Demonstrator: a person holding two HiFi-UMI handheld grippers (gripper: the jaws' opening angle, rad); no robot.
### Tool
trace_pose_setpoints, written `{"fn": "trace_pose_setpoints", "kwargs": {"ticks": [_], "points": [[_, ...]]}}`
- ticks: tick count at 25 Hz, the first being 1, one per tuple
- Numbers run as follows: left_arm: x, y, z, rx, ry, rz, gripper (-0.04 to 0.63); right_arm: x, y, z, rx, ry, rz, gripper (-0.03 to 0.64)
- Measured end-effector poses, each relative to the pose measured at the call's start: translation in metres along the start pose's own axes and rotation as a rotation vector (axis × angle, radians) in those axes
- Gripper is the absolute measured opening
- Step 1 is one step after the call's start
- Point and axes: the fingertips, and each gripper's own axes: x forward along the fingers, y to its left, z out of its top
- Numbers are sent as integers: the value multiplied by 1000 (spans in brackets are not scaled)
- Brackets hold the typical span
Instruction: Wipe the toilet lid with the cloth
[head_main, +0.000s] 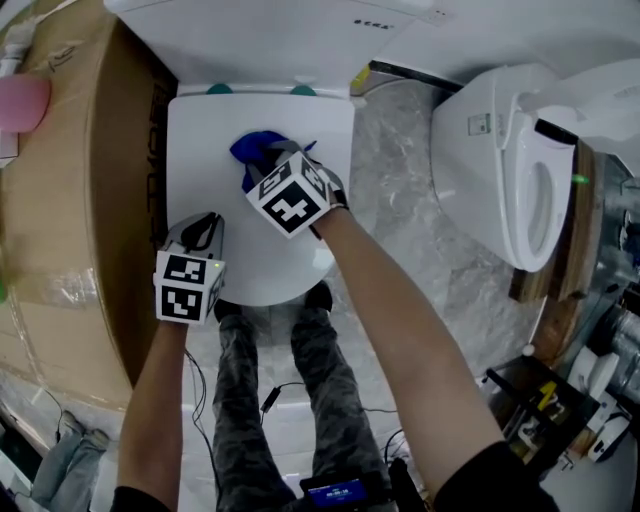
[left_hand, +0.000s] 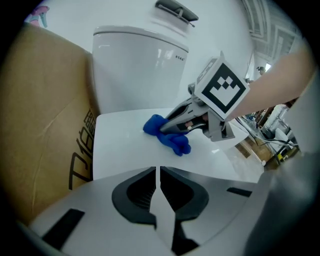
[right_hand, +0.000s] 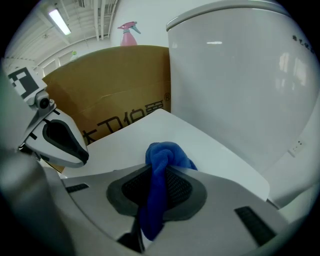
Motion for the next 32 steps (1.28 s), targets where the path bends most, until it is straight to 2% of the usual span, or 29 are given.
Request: {"fn": "trace_pose_setpoints", "kwargs": {"ticks": [4, 7, 11, 22, 28, 32], "points": [[-1, -12, -2, 36, -13, -32, 17, -3, 1, -2, 36, -9, -18, 57], [-3, -26, -7, 66, -12, -72, 77, -7, 5, -11, 64, -6, -13, 58], [-6, -41, -18, 88, -4, -95, 98, -18, 18, -31, 72, 10, 0, 57], [-28, -62, -30, 135, -2, -62, 103, -60, 62, -100, 24, 70, 57, 57], [-37, -82, -40, 177, 33, -52, 103, -92, 79, -125, 26, 52, 96, 57], [-40, -99, -50, 167, 55, -76, 123, -111, 86, -132, 43, 25, 111, 57]]}}
